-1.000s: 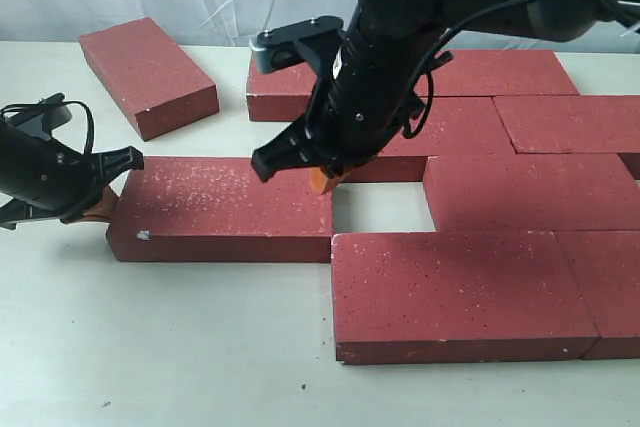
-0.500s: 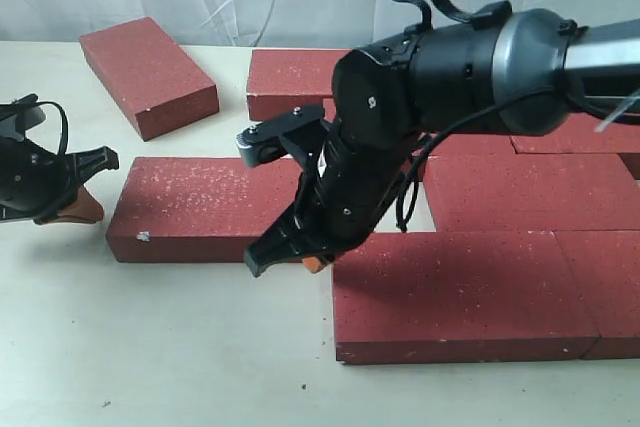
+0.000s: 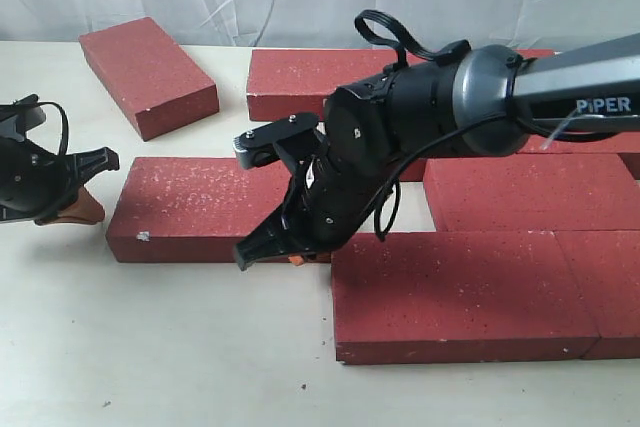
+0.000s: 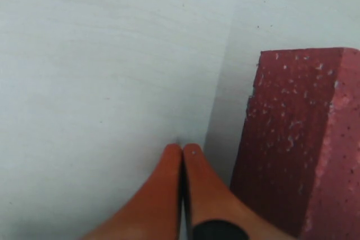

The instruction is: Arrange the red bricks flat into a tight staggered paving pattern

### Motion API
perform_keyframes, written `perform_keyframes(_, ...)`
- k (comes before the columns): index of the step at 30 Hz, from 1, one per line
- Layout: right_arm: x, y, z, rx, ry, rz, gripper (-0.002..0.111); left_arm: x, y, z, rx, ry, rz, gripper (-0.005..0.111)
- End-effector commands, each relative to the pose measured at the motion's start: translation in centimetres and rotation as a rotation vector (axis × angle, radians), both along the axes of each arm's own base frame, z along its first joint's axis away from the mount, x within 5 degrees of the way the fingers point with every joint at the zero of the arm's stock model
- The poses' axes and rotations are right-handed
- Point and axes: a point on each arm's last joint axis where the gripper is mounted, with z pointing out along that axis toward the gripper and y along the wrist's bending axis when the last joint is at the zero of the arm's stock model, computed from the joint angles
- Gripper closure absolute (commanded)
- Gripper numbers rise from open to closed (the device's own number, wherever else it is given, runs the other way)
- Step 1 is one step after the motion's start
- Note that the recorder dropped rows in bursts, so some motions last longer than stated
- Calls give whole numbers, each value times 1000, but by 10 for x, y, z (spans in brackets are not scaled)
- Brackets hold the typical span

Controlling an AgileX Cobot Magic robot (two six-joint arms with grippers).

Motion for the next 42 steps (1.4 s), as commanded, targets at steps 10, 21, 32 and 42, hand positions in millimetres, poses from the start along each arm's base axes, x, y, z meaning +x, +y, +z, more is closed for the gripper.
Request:
perform_keyframes(10, 7, -3, -1, -21, -66, 31, 109, -1, 0, -1, 4, 1, -2, 107)
perform_keyframes(21, 0, -1, 36, 67, -29, -12, 109, 0, 0, 0, 0, -15, -3, 107)
perform_keyframes(32, 4, 0, 104, 182, -186, 10, 109, 0, -28, 0, 16, -39, -88, 107)
perform_keyframes(42, 5, -1, 104, 174, -201, 11, 109, -2, -39, 0, 0, -33, -113, 107)
